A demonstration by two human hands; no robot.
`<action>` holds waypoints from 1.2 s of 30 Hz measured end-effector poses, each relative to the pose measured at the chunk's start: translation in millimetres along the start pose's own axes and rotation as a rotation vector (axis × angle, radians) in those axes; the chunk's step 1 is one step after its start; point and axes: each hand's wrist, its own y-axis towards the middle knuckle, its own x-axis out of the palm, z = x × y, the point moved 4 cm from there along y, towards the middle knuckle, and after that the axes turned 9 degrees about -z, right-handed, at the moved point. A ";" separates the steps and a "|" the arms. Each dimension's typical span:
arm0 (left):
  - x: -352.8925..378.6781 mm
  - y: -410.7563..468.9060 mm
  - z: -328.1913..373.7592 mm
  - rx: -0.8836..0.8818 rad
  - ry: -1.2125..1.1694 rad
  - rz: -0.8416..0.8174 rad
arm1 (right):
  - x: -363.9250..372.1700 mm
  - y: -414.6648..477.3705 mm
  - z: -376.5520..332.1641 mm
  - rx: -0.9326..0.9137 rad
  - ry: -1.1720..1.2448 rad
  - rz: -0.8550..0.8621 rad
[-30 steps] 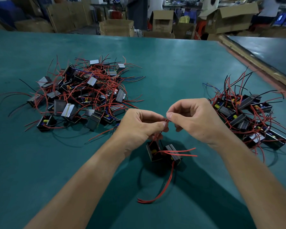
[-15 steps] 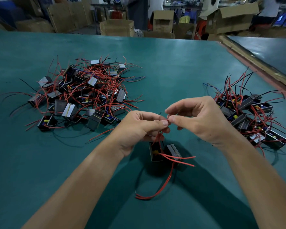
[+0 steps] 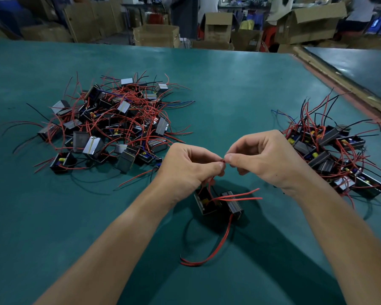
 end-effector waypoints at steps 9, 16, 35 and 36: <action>-0.2 -0.4 -1.7 -0.085 -0.056 -0.060 | 1.9 0.6 1.8 -0.063 -0.039 -0.075; -0.8 -2.2 -4.3 -0.276 -0.259 -0.201 | 3.7 -3.1 -5.2 -0.153 -0.011 -0.159; -5.4 -0.4 -3.5 -0.239 -0.235 -0.119 | 5.3 -0.8 -7.9 -0.195 -0.182 -0.032; -6.1 -0.2 -4.0 -0.249 -0.254 -0.113 | 6.2 -0.5 -8.3 -0.205 -0.207 -0.008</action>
